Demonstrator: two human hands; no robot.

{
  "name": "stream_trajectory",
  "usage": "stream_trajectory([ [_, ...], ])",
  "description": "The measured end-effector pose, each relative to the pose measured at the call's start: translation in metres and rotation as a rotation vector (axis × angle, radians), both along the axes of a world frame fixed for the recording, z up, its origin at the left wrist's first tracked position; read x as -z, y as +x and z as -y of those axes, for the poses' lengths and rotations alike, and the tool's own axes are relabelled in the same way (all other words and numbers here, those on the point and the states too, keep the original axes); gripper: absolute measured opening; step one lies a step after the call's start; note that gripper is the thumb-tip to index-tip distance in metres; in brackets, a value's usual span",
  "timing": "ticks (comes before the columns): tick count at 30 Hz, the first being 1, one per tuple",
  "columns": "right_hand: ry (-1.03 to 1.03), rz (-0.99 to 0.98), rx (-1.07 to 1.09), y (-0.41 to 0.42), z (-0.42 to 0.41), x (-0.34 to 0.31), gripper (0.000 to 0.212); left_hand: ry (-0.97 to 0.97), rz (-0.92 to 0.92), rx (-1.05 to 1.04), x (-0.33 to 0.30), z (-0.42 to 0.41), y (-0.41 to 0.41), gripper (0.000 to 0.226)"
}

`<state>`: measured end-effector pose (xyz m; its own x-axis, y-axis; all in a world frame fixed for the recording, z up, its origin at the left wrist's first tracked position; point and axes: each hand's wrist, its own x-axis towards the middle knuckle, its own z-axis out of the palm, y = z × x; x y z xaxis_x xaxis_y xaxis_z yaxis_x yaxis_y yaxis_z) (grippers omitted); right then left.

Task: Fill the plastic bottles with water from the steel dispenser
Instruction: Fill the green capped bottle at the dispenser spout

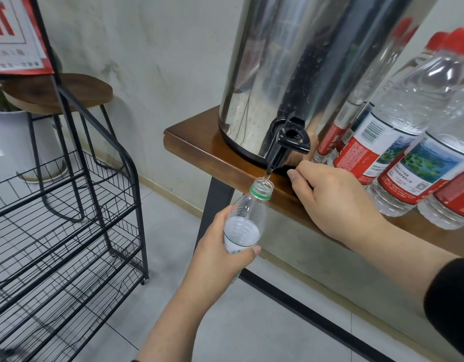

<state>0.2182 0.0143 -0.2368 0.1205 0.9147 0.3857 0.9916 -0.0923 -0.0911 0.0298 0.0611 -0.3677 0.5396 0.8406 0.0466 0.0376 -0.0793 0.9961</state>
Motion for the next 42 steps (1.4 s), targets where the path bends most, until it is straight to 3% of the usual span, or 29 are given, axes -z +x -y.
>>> stream_trajectory([
  [42,-0.017,-0.015,0.003,-0.0020,0.0003,-0.0017,0.036,0.016,-0.001,-0.011,0.0040,-0.0014,0.0005,0.076],
])
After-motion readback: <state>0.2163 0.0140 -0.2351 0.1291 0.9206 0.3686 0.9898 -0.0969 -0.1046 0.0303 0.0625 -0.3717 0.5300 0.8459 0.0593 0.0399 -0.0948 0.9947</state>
